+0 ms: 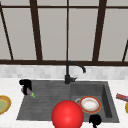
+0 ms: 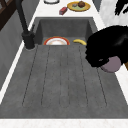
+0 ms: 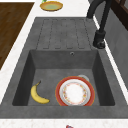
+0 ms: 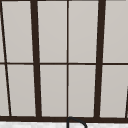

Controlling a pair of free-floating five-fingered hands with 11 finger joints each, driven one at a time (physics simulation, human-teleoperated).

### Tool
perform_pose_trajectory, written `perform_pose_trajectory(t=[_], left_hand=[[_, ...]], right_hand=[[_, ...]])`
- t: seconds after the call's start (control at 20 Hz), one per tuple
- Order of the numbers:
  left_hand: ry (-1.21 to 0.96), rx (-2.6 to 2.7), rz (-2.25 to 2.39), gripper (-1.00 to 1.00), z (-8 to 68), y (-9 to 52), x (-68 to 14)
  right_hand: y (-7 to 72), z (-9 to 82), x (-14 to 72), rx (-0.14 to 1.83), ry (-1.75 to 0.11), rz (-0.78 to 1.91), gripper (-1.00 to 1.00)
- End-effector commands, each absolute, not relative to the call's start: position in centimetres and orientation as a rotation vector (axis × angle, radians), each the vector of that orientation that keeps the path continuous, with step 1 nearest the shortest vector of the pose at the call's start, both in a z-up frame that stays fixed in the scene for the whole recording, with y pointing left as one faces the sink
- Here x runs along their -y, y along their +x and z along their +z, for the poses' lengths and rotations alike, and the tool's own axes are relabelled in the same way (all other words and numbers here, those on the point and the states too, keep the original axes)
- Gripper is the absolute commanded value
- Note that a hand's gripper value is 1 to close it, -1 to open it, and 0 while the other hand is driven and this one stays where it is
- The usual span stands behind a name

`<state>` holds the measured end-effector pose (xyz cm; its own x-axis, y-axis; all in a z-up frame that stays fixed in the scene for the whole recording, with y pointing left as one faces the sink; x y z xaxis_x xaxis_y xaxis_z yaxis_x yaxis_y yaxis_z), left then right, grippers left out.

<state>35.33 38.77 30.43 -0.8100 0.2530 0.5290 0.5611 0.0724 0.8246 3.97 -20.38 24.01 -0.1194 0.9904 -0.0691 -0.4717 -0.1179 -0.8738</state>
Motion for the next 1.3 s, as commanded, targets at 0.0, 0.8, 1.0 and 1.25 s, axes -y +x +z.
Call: perform_pose_trajectory(t=[0.0, 0.8, 1.0, 1.25], left_hand=[[-0.827, 2.114, -1.761, 1.00, 31.2, 34.7, -41.8], [-0.843, 2.162, -1.753, 1.00, 31.6, 33.5, -54.5], [-0.845, 2.164, -1.751, 1.00, 31.5, 33.5, -57.7], [-0.848, 2.174, -1.744, 1.00, 30.4, 33.5, -61.8]], right_hand=[[4.0, 24.0, 20.4, 0.851, -0.848, 1.547, 0.00], [4.0, 24.0, 20.4, 0.851, -0.848, 1.547, 0.00], [4.0, 24.0, 20.4, 0.851, -0.848, 1.547, 0.00], [4.0, 24.0, 20.4, 0.851, -0.848, 1.547, 0.00]])
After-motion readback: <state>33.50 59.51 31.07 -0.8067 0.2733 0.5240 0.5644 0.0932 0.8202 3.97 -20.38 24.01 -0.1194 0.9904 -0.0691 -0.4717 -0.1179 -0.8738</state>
